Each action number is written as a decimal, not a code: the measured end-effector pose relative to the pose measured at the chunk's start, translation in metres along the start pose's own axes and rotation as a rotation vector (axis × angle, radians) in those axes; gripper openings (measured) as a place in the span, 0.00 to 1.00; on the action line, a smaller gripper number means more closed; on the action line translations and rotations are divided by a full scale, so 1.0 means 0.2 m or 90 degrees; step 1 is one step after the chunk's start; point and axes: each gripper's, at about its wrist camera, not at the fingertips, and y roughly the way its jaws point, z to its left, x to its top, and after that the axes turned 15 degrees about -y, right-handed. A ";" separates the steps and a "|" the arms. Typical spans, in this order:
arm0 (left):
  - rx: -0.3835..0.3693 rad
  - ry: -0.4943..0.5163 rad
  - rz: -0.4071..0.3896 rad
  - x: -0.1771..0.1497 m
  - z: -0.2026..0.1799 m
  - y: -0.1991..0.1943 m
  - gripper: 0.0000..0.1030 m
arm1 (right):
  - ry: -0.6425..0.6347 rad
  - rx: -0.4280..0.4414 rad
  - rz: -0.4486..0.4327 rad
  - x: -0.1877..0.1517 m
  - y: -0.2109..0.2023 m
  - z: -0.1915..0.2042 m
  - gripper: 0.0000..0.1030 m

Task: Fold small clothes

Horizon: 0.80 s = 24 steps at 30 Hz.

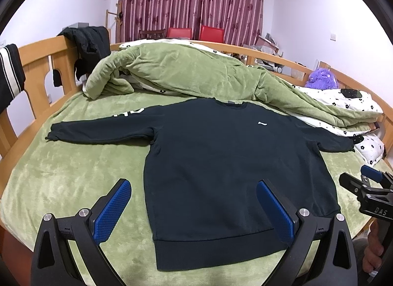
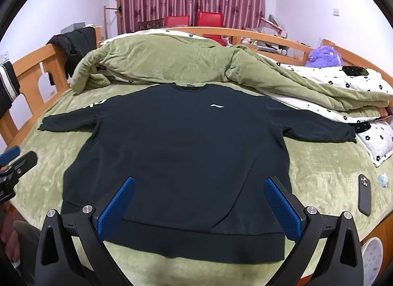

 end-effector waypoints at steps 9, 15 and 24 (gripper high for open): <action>0.031 -0.044 -0.038 0.21 0.16 -0.08 1.00 | 0.042 0.001 -0.023 0.09 -0.12 -0.13 1.00; 0.102 -0.072 -0.053 0.35 0.37 -0.02 1.00 | 0.070 -0.004 -0.044 0.18 -0.13 -0.26 1.00; 0.163 -0.166 -0.036 0.44 0.81 0.28 0.99 | 0.040 -0.044 -0.045 0.36 0.06 -0.25 1.00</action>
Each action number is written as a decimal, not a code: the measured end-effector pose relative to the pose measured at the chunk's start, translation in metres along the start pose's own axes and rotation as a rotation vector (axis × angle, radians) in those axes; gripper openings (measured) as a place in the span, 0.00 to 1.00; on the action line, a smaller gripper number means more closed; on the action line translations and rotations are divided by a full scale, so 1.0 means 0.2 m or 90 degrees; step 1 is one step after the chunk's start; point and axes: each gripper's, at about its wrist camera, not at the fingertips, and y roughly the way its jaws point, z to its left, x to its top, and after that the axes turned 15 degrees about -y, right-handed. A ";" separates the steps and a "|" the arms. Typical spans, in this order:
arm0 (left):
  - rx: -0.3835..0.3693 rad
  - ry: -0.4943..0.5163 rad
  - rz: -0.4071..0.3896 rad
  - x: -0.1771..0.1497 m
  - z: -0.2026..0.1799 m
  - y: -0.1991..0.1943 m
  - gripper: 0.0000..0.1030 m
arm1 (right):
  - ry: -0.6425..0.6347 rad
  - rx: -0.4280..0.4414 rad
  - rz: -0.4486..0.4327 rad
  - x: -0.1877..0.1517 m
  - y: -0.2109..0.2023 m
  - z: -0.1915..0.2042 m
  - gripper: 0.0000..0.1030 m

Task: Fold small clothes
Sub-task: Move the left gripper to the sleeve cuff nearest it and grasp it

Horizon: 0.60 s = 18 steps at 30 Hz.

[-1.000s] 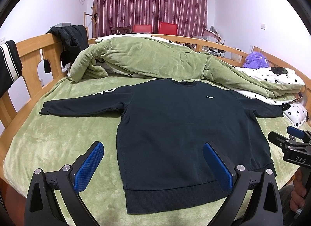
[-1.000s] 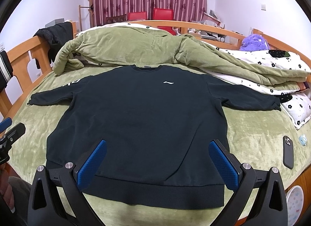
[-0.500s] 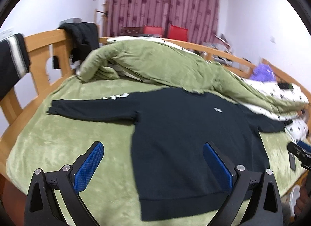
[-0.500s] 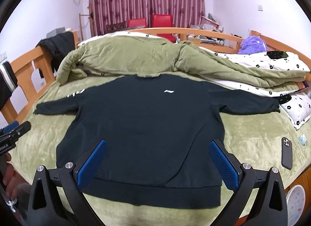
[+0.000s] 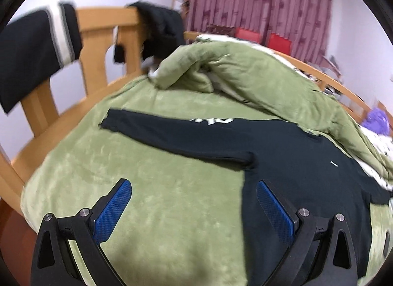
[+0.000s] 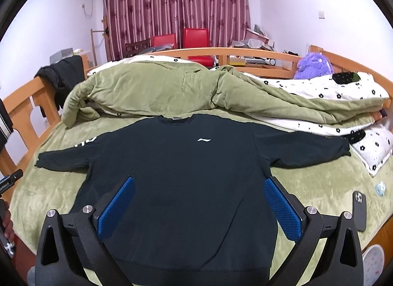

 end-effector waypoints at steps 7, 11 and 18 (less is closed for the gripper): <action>0.051 -0.057 0.024 0.09 0.20 0.33 0.96 | -0.022 0.013 0.019 0.07 0.27 0.10 1.00; 0.071 -0.068 0.025 0.14 0.25 0.49 0.96 | -0.036 0.019 0.036 0.07 0.41 0.18 1.00; 0.096 -0.041 0.031 0.20 0.27 0.80 0.96 | -0.053 0.014 0.032 0.07 0.59 0.29 1.00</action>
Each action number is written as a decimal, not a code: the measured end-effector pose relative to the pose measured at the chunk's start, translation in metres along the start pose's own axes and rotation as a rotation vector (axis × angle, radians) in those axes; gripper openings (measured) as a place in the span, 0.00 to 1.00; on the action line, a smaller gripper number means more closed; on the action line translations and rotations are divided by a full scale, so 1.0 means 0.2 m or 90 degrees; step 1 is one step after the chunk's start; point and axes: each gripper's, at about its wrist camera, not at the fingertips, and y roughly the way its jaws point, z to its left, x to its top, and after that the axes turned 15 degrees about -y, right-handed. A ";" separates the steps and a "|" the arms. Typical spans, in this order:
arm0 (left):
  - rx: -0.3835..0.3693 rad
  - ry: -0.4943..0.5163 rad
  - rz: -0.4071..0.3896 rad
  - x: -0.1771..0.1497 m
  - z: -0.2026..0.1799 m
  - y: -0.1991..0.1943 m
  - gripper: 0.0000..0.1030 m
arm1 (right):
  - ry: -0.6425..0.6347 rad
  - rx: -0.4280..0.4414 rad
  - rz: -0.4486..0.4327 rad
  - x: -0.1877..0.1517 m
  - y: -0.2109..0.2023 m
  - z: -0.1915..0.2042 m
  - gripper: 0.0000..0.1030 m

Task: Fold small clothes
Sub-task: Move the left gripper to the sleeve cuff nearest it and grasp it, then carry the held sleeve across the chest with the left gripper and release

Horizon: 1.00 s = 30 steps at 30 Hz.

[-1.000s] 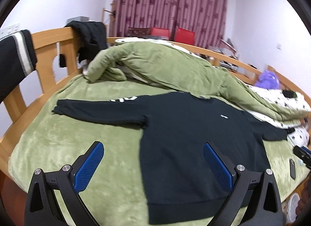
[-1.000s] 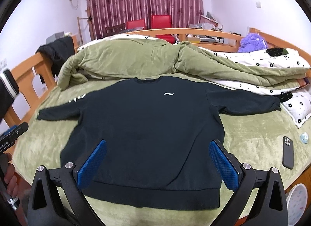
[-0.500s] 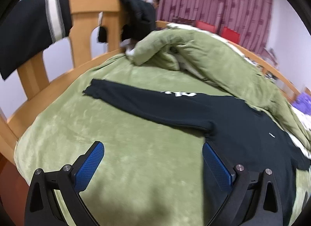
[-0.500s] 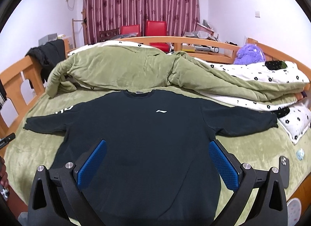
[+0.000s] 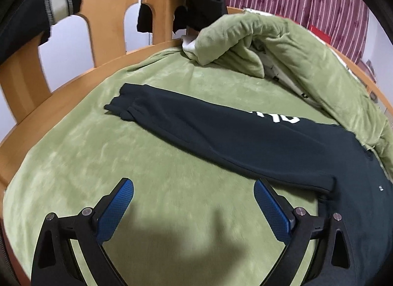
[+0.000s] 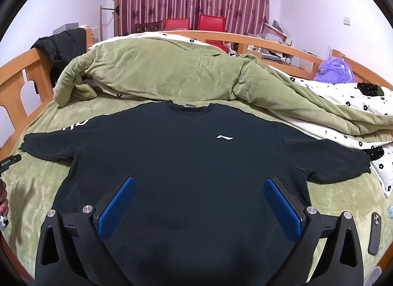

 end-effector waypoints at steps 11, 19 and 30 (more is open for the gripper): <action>0.048 -0.006 0.012 0.13 -0.02 0.47 0.83 | -0.015 -0.003 0.051 -0.12 0.31 0.04 1.00; 0.044 -0.064 0.024 0.22 0.03 0.61 0.47 | 0.019 0.025 0.073 -0.20 0.40 0.03 1.00; 0.008 0.010 -0.045 0.38 -0.38 0.27 0.06 | 0.053 0.046 0.058 -0.21 0.30 -0.05 1.00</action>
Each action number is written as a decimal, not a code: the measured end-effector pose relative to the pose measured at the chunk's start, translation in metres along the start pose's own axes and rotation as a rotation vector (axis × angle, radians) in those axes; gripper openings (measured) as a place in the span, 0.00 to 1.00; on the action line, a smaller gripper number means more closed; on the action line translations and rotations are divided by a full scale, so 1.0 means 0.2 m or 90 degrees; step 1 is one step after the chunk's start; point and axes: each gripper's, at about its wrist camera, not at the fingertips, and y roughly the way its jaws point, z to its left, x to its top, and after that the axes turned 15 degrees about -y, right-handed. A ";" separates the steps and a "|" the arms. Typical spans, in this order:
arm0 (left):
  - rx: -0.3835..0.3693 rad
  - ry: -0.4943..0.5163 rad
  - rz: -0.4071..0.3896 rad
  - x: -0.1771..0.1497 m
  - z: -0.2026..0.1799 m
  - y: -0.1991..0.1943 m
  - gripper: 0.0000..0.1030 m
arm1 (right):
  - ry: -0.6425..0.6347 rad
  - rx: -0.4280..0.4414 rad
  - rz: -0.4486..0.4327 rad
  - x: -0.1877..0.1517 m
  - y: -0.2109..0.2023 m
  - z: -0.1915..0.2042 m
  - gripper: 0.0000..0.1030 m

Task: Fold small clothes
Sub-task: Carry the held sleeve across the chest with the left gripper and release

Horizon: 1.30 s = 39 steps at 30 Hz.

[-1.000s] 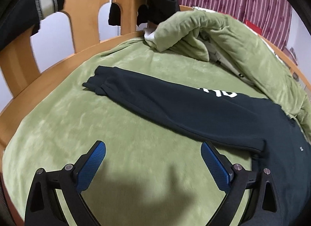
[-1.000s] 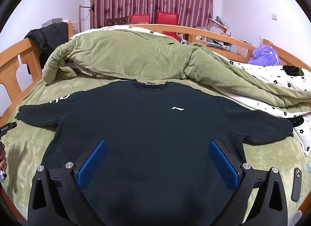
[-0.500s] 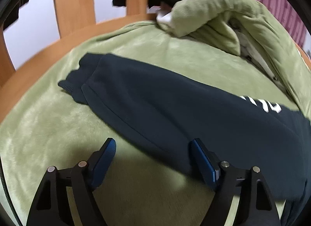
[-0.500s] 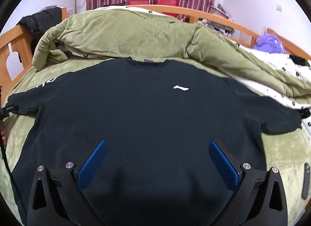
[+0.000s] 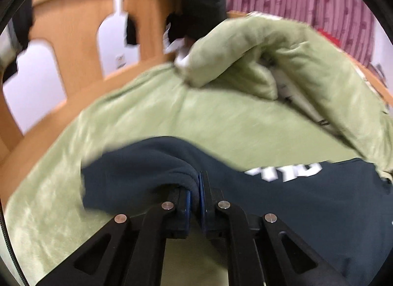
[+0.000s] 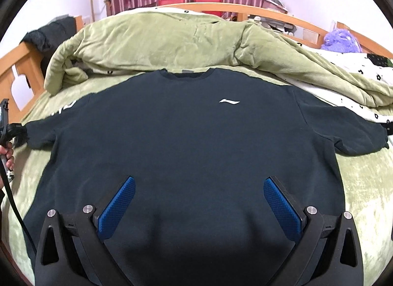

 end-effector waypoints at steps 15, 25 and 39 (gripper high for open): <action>-0.145 0.193 -0.037 -0.37 -1.00 -0.59 0.06 | 0.051 0.015 -0.065 0.02 -0.25 -0.18 1.00; -0.193 0.249 0.043 -0.92 -1.43 -0.58 0.06 | 0.118 0.053 -0.089 0.02 -0.36 -0.33 1.00; -0.168 0.211 0.055 -0.99 -1.26 -0.68 0.59 | 0.096 0.071 -0.092 0.02 -0.38 -0.28 1.00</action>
